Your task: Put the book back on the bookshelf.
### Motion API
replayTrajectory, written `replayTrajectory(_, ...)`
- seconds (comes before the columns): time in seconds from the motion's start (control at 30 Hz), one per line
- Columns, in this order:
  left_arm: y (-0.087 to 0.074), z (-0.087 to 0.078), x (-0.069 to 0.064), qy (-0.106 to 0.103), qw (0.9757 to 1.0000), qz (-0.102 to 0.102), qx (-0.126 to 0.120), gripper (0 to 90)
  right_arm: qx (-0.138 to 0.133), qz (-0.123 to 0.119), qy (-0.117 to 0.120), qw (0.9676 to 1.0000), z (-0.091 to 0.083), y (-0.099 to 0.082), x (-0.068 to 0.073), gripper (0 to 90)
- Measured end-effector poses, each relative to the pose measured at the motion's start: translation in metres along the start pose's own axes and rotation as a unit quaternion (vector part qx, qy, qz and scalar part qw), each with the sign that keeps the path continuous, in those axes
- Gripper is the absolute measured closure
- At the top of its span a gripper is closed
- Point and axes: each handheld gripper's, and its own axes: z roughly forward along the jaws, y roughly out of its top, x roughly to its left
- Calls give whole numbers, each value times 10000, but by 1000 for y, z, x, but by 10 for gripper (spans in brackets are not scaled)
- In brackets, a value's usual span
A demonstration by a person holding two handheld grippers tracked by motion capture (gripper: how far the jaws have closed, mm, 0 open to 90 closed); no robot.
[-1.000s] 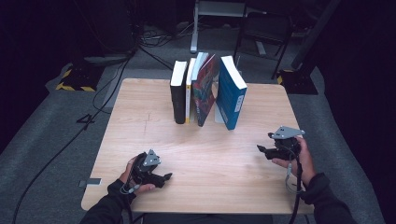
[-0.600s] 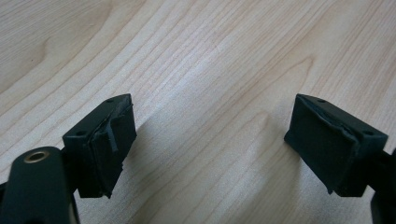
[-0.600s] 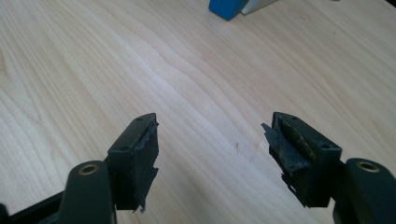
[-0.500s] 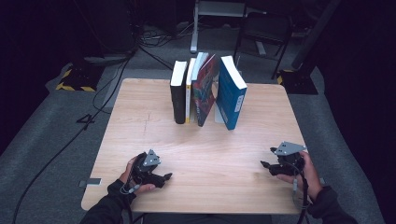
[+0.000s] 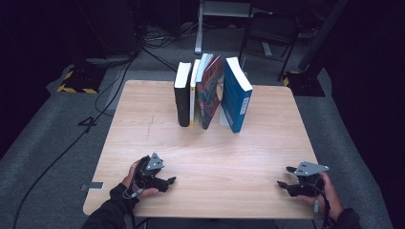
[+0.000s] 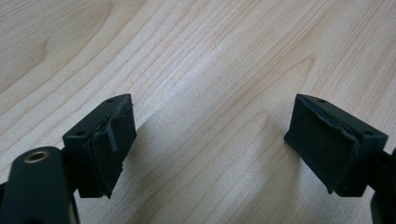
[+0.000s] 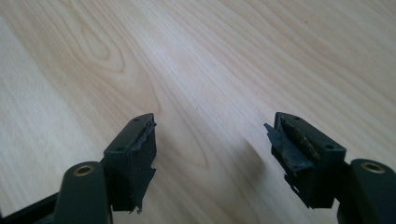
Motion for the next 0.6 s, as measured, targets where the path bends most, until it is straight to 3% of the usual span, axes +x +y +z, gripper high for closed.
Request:
replayTrajectory(0.27, 0, 0, 0, -2, 10000, -2, 2, 156, -421, 597, 196, 9971, -16, -35, -9, 266)
replayTrajectory(0.3, 0, 0, 0, -5, 10000, -3, 2, 155, -456, 715, 140, 9963, -18, -39, -10, 248)
replayTrajectory(0.6, 0, 0, 0, -1, 10000, 4, 1, 155, -449, 730, 129, 9962, -19, -41, -12, 245)
